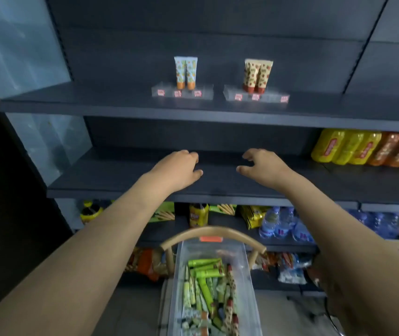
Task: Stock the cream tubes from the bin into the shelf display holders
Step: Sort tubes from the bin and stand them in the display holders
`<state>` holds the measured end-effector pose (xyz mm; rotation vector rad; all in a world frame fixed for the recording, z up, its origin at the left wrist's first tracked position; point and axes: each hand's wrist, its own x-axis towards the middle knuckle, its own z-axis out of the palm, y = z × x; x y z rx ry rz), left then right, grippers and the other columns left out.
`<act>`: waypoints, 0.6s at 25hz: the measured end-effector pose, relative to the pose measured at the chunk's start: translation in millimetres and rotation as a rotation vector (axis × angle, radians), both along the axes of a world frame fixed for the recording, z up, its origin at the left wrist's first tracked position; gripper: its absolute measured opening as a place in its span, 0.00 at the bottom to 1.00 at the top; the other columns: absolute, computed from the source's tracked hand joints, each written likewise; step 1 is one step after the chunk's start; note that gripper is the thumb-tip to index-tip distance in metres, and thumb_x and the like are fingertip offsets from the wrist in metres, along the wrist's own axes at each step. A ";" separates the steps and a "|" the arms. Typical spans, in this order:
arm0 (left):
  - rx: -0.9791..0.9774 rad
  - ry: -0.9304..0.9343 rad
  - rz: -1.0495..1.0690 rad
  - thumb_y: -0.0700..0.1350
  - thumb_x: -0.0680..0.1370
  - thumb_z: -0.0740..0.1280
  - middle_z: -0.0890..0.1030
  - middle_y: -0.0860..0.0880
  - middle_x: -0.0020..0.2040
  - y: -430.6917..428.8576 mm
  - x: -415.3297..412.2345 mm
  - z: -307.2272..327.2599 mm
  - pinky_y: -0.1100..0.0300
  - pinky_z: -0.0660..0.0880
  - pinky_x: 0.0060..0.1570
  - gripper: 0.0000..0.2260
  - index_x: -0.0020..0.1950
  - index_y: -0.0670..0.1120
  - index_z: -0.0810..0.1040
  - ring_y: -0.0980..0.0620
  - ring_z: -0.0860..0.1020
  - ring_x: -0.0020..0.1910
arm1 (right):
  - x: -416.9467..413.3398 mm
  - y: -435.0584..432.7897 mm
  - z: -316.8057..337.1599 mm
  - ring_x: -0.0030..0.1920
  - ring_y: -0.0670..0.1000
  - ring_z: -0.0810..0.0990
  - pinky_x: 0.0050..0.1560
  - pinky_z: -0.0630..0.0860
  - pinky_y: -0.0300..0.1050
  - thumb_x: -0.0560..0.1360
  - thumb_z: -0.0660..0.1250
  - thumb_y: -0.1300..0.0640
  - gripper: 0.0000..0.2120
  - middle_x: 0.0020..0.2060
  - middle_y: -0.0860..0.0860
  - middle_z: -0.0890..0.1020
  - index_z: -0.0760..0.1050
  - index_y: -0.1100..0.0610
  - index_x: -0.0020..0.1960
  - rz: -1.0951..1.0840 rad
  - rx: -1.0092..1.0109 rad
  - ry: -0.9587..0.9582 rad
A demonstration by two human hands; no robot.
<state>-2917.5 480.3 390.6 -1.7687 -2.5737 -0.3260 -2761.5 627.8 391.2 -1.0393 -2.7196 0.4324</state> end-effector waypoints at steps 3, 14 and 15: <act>-0.062 -0.077 -0.004 0.51 0.79 0.60 0.74 0.44 0.59 -15.2 9.8 -51.0 0.53 0.71 0.54 0.17 0.63 0.42 0.71 0.45 0.73 0.58 | 9.9 -15.5 -49.0 0.64 0.58 0.71 0.62 0.70 0.49 0.75 0.65 0.49 0.24 0.65 0.58 0.74 0.69 0.60 0.66 -0.029 -0.049 -0.073; -0.281 -0.321 0.025 0.50 0.79 0.60 0.77 0.44 0.54 -33.2 44.6 -250.2 0.53 0.72 0.48 0.14 0.57 0.41 0.72 0.45 0.76 0.51 | 38.2 -42.6 -249.4 0.60 0.60 0.74 0.59 0.73 0.53 0.76 0.65 0.50 0.23 0.60 0.60 0.76 0.69 0.63 0.65 -0.014 -0.349 -0.348; -0.292 -0.356 0.038 0.49 0.79 0.60 0.77 0.43 0.53 -29.3 47.1 -270.4 0.53 0.73 0.48 0.13 0.56 0.40 0.73 0.45 0.76 0.50 | 38.9 -38.9 -268.9 0.60 0.61 0.74 0.58 0.73 0.53 0.76 0.65 0.50 0.23 0.60 0.60 0.76 0.69 0.62 0.65 -0.006 -0.377 -0.378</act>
